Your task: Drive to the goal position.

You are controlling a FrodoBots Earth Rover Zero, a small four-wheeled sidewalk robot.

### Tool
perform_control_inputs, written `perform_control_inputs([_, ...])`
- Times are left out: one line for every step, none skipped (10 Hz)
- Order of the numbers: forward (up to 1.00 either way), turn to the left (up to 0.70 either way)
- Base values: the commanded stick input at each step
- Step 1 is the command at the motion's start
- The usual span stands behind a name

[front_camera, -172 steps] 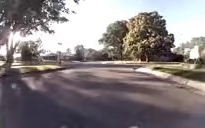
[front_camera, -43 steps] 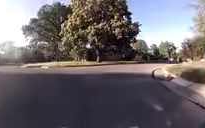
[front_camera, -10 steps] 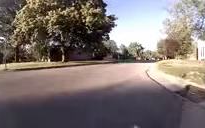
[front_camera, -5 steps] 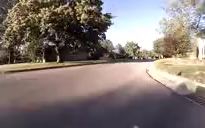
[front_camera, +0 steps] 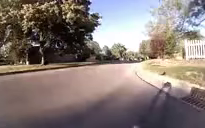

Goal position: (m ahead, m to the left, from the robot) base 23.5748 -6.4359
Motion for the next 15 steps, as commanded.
perform_control_inputs([1.00,-0.08])
perform_control_inputs([1.00,-0.03])
perform_control_inputs([1.00,0.00])
perform_control_inputs([1.00,0.00])
perform_control_inputs([1.00,0.00])
perform_control_inputs([1.00,0.00])
perform_control_inputs([1.00,0.00])
perform_control_inputs([1.00,0.00])
perform_control_inputs([1.00,0.00])
perform_control_inputs([1.00,0.00])
perform_control_inputs([1.00,0.00])
perform_control_inputs([1.00,0.00])
perform_control_inputs([1.00,0.00])
perform_control_inputs([1.00,0.00])
perform_control_inputs([1.00,-0.09])
